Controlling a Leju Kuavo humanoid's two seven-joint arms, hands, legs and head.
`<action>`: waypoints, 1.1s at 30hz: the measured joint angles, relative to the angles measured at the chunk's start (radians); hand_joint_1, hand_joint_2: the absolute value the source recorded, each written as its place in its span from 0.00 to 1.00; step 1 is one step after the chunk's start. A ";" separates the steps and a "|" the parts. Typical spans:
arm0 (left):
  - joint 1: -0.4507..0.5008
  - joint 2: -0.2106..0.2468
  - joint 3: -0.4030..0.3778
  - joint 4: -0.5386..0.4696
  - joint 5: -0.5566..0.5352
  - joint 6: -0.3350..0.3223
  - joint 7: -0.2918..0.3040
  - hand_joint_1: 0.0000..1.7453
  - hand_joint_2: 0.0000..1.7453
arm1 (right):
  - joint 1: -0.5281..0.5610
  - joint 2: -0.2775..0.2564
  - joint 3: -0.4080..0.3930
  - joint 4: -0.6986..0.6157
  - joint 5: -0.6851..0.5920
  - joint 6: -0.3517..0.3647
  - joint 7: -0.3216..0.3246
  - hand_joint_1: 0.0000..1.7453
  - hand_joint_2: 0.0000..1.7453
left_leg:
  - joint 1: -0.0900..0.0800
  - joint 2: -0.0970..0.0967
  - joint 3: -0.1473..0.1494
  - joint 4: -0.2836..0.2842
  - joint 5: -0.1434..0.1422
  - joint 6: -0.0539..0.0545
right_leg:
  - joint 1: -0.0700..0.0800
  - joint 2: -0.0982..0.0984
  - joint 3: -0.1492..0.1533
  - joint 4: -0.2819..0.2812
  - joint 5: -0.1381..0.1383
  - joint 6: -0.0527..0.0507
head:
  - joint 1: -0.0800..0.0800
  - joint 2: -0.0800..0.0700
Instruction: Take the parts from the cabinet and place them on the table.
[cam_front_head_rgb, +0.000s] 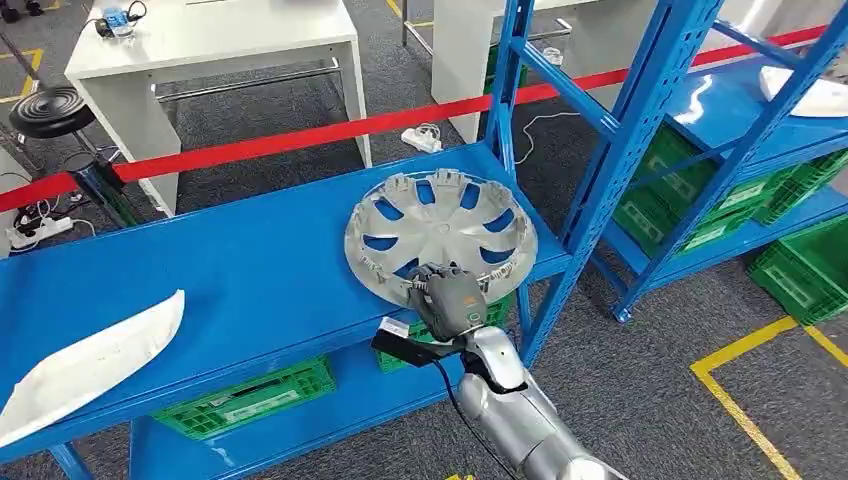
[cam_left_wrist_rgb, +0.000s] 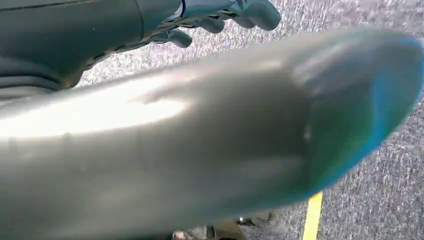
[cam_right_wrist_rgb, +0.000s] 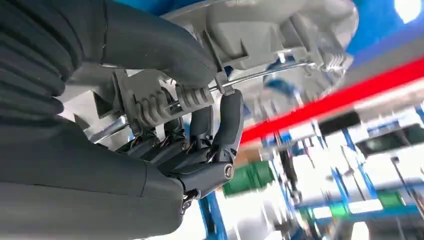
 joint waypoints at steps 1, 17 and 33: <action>0.000 0.000 -0.001 0.000 -0.002 0.010 -0.006 0.00 0.00 | 0.002 0.000 0.001 -0.013 0.026 -0.029 -0.002 1.00 1.00 | 0.000 0.000 0.000 0.000 0.000 0.000 | 0.000 0.000 0.000 0.000 0.000 0.000 | 0.000 0.000; 0.000 0.000 -0.016 0.000 -0.019 0.018 -0.034 0.00 0.00 | 0.029 -0.006 0.007 -0.213 0.322 -0.221 0.033 1.00 1.00 | 0.000 0.000 0.000 0.000 0.000 0.000 | 0.000 0.000 -0.001 0.000 0.000 0.000 | 0.000 0.000; 0.000 0.001 -0.016 0.000 -0.011 0.001 -0.066 0.00 0.00 | 0.031 -0.114 0.151 -0.316 0.340 -0.236 0.164 0.00 1.00 | 0.000 0.000 0.001 -0.001 0.000 0.000 | 0.000 0.000 0.000 0.000 0.000 0.000 | 0.000 0.000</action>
